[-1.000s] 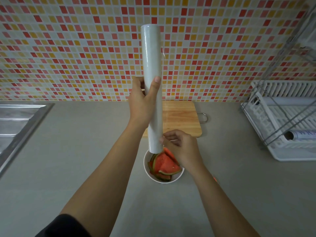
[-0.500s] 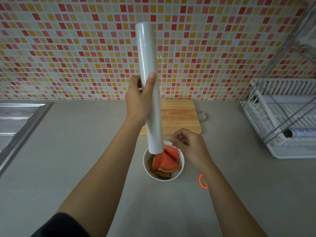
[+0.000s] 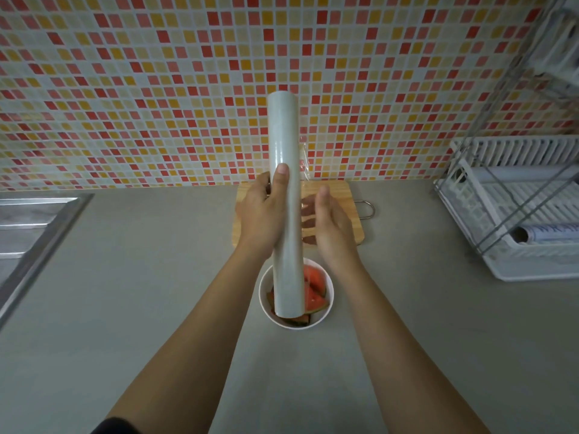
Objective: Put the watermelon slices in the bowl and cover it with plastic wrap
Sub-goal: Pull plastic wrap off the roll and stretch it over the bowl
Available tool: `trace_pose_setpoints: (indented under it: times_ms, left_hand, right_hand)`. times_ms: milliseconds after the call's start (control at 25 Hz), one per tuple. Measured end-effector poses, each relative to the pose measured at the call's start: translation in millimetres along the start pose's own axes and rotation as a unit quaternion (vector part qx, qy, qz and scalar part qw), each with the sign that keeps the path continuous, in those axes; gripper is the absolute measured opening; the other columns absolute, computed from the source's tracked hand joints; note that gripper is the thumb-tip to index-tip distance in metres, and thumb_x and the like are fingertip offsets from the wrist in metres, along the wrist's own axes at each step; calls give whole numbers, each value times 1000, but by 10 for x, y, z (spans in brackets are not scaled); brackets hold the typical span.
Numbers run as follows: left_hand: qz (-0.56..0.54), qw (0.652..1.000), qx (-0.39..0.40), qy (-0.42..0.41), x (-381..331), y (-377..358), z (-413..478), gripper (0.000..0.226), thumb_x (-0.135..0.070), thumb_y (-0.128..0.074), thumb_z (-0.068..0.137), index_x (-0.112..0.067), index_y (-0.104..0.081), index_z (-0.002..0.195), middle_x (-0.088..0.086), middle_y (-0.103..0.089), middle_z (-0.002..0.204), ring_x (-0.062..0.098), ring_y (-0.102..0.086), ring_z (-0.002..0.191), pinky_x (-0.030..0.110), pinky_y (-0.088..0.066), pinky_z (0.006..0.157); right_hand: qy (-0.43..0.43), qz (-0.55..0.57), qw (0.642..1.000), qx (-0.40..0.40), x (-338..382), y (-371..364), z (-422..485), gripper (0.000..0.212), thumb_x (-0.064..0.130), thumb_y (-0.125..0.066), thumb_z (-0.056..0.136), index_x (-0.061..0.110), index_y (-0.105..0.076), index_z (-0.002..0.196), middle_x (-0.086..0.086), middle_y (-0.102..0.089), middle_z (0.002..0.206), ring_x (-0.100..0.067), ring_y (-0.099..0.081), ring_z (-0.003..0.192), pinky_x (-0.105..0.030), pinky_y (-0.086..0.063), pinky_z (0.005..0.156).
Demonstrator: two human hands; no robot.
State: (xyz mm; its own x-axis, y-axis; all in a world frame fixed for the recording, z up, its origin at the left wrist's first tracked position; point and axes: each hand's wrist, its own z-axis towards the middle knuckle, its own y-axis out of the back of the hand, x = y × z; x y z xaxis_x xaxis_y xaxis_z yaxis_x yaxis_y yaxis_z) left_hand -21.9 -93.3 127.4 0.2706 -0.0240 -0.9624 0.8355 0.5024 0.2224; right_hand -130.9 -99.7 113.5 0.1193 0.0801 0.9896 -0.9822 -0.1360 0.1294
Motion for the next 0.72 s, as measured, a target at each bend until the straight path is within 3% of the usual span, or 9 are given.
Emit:
trace_pose_setpoints:
  times_ms: [80,200,320,440,480,600,720]
  left_hand:
    - [-10,1000,-5,1,34,-18,-60,40,-59,-41,92,-26,-60,81,-7,-63,72,0,-60,63,17,-50,59]
    - [4,1000,-10,28,114,-46,-126,45,-60,-38,92,-21,-59,88,0,-65,85,8,-63,75,22,-51,65]
    - [49,999,-8,21,224,-63,-236,37,-60,-45,89,-24,-55,90,-4,-63,84,4,-62,73,9,-44,54]
    - [46,998,-18,27,326,-26,-294,45,-55,-58,85,-16,-48,104,-12,-58,81,-9,-61,67,3,-41,50]
    - [45,998,-15,36,358,-26,-303,45,-55,-60,84,-16,-49,103,-13,-57,81,-12,-59,66,4,-42,50]
    - [29,995,3,98,434,-53,-354,33,-58,-54,86,-26,-52,93,-10,-62,89,-1,-61,76,16,-47,61]
    - [-88,977,46,191,488,-53,-406,44,-57,-44,92,-16,-60,95,9,-70,91,20,-68,80,37,-57,72]
  right_hand:
    - [60,-45,997,-31,26,-75,29,41,59,-38,88,25,-56,74,3,-61,65,-6,-59,58,-23,-49,54]
    - [111,-102,987,-51,-88,-123,30,32,32,-41,97,25,-44,65,8,-49,54,1,-49,49,-10,-35,47]
    - [100,-115,986,-63,-225,-138,-12,29,28,-37,98,18,-44,72,8,-48,55,-3,-49,47,-10,-34,45]
    - [80,-146,983,-78,-405,-65,-81,28,26,-36,98,16,-42,73,5,-45,53,-6,-42,46,-14,-32,44]
    - [64,-147,984,-78,-459,-32,-96,28,26,-36,98,16,-43,73,5,-45,53,-6,-42,46,-14,-32,44]
    - [28,-153,984,-82,-569,61,-119,31,26,-37,98,19,-41,68,5,-44,53,-4,-44,48,-18,-29,46]
    - [22,-164,983,-81,-627,146,-136,36,24,-37,98,22,-34,63,4,-41,52,-6,-43,48,-12,-30,46]
